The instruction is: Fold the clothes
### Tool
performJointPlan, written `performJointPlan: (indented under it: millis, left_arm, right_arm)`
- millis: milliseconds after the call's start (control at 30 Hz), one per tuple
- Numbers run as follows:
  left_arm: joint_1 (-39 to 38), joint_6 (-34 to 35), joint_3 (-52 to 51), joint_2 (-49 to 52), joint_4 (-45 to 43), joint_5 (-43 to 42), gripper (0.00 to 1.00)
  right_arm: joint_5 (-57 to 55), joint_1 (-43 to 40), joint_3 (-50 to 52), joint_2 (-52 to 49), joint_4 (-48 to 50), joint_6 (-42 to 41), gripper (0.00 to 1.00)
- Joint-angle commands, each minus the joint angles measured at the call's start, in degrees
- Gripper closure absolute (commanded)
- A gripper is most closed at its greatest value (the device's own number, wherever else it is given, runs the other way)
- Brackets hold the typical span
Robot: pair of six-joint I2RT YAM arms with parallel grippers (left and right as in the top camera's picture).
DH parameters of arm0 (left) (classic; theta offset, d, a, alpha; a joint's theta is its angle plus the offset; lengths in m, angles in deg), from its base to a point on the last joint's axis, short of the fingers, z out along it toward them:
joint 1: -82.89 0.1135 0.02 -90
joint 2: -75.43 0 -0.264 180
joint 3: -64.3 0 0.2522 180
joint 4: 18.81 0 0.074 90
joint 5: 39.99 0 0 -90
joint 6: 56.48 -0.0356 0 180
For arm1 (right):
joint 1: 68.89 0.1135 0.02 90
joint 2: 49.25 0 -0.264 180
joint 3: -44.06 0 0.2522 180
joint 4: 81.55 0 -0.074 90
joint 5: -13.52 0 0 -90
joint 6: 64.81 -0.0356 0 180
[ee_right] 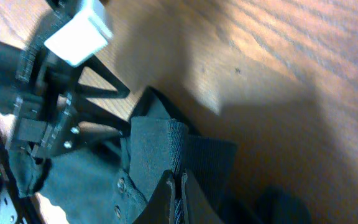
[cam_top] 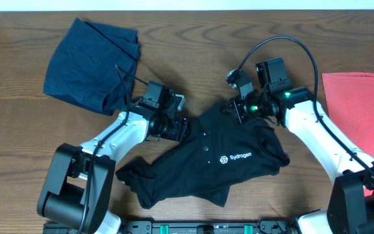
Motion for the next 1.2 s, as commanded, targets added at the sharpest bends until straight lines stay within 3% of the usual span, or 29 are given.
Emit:
performJointPlan:
  millis: [0, 133, 300, 500, 633, 933, 1167]
  left_arm:
    - [-0.2, -0.8, -0.3, 1.7, -0.6, -2.8, 0.39]
    - [-0.2, -0.8, -0.3, 3.8, -0.9, -2.8, 0.54]
    - [-0.2, 0.7, -0.3, 5.9, -1.4, -3.3, 0.94]
    - [1.0, 0.7, 2.2, 2.3, 0.1, -10.7, 0.94]
    - [1.5, 0.7, 4.4, -5.0, 2.7, -10.8, 0.94]
    - [1.5, 0.7, 5.3, -27.7, 8.6, 1.0, 0.94]
    - [1.5, 0.7, 6.0, -39.2, 13.2, 3.1, 0.94]
  right_arm:
    - [-4.3, -0.4, -0.8, 1.2, -2.3, -0.3, 0.99]
    - [-9.2, -0.4, -0.5, 1.1, -4.2, -2.1, 0.99]
    - [-10.0, -0.4, 0.3, 1.0, -4.2, -3.3, 0.99]
    - [-10.0, -0.4, 0.5, 0.6, -4.2, -3.3, 0.99]
    - [-10.0, -0.4, 0.5, 0.6, -4.2, -3.3, 0.99]
    - [-9.9, -0.4, 0.5, 1.7, -2.0, -3.4, 0.99]
    - [-10.6, -1.7, 0.3, 9.5, -0.2, -4.3, 0.99]
